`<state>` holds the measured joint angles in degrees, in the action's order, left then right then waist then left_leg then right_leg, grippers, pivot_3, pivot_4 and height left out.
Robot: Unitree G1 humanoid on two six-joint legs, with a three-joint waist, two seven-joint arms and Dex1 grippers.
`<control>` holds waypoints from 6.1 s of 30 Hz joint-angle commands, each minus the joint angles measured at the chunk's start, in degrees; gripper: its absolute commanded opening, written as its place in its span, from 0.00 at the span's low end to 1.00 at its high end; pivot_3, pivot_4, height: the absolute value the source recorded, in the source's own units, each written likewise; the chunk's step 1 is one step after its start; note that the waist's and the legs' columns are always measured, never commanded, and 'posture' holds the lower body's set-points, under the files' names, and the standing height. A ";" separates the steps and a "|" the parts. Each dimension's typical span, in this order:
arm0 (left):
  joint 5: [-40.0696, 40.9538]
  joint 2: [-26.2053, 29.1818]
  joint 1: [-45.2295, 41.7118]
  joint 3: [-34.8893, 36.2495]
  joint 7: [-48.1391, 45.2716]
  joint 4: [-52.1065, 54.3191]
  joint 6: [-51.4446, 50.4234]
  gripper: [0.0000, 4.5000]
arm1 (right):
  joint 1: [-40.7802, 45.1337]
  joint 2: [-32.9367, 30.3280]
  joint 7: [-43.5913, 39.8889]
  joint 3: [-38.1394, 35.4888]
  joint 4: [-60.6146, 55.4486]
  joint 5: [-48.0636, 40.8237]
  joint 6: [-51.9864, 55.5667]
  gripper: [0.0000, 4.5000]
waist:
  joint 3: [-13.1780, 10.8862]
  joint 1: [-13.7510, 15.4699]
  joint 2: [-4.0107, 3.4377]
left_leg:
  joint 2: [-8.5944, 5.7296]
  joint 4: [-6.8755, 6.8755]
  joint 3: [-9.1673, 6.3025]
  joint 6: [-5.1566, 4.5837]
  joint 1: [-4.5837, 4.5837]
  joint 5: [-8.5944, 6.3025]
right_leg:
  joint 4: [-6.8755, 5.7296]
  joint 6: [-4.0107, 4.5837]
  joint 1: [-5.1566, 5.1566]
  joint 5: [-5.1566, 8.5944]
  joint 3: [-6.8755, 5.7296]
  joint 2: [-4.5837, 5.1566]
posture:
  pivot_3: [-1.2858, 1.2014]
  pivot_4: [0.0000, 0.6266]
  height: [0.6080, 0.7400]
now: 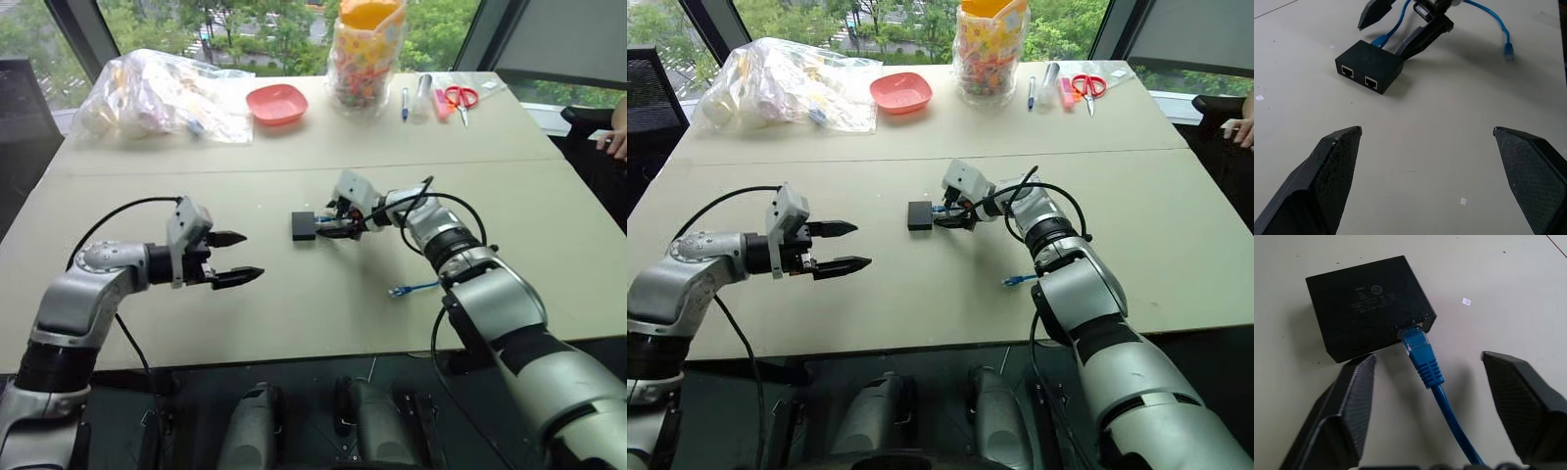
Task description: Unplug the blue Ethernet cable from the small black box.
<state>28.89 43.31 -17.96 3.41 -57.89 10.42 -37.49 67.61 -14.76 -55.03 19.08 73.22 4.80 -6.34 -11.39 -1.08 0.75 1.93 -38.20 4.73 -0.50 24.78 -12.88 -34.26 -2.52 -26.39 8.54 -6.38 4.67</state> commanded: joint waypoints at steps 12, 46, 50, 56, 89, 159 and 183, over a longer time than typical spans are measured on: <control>-0.29 -5.01 -16.25 2.88 0.21 -20.56 5.77 1.00 | 2.70 -3.87 15.94 1.03 -3.88 13.00 -16.83 0.01 | -0.02 0.68 -0.05 | 0.00 0.01 -0.03 0.12 -0.25 0.06 | -0.03 0.17 0.25 0.03 0.01 0.09 | 0.52 0.24 1.00; -8.50 -18.86 -54.38 6.18 -22.13 -78.99 18.50 0.11 | -13.47 -11.85 30.09 -2.16 -50.35 19.90 -20.20 0.00 | -0.03 0.10 0.04 | -0.10 0.03 0.25 0.05 0.12 0.06 | -0.03 -0.19 -0.10 -0.05 0.02 0.00 | 0.52 0.24 1.00; -8.31 -19.00 -53.84 7.35 -20.34 -79.12 18.25 0.11 | -14.58 -11.97 27.79 -2.65 -51.94 17.95 -18.84 0.20 | -0.03 0.13 0.04 | -0.10 0.03 0.24 0.05 0.12 0.06 | -0.03 -0.19 -0.10 -0.05 0.02 0.00 | 0.52 0.24 1.00; 0.40 -19.95 -51.17 16.66 -17.65 -77.30 8.25 0.11 | -30.36 -3.11 25.99 -18.71 -70.89 -11.14 12.04 0.79 | 0.03 0.42 0.13 | -0.06 0.03 0.03 0.04 0.12 0.06 | -0.03 -0.14 0.00 -0.07 -0.05 -0.01 | 0.52 0.24 1.00; 18.48 -29.70 -34.88 17.10 -8.46 -40.26 -19.32 0.11 | -32.46 14.68 43.07 -28.69 -89.08 -60.07 46.13 0.79 | 0.00 0.32 0.10 | 0.07 0.02 -0.12 0.06 -0.04 0.06 | -0.03 -0.11 0.05 -0.08 0.00 0.02 | 0.52 0.24 1.00; 20.98 -29.38 -33.16 14.56 -5.71 -39.03 -16.70 0.11 | -36.72 19.13 43.46 -29.01 -86.02 -63.22 40.10 0.00 | -0.01 0.34 0.10 | 0.08 0.07 -0.19 0.06 0.34 0.05 | 0.16 0.03 -0.21 0.01 -0.06 0.03 | 0.52 0.24 1.00; 3.21 -25.77 -32.12 7.42 2.27 -40.03 8.43 0.11 | -27.37 -0.12 44.56 -33.42 -66.58 -47.70 37.66 0.00 | -0.02 0.43 0.08 | -0.04 0.08 -0.14 -0.02 0.54 0.01 | 0.16 -0.12 -0.39 -0.08 -0.08 0.04 | 0.52 0.24 1.00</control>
<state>37.83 17.91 -50.14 14.43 -57.15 -32.25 -36.46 39.16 -13.43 -11.28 -15.40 4.29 -46.26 30.21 -11.40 -0.65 0.83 1.89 -38.13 4.61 -0.52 25.31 -12.87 -34.10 -2.63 -26.76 8.46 -6.45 4.71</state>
